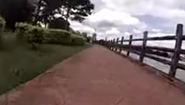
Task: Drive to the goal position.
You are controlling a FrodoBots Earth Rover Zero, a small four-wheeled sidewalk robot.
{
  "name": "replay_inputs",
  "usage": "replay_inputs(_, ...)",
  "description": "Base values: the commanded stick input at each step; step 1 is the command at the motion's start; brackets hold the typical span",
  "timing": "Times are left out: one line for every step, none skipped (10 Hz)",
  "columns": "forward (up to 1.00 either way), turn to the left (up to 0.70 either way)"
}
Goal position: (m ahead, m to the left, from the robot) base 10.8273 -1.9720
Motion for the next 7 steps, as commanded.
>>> replay_inputs(1.0,0.0)
replay_inputs(1.0,0.0)
replay_inputs(1.0,0.0)
replay_inputs(1.0,0.0)
replay_inputs(1.0,0.0)
replay_inputs(1.0,0.0)
replay_inputs(1.0,0.0)
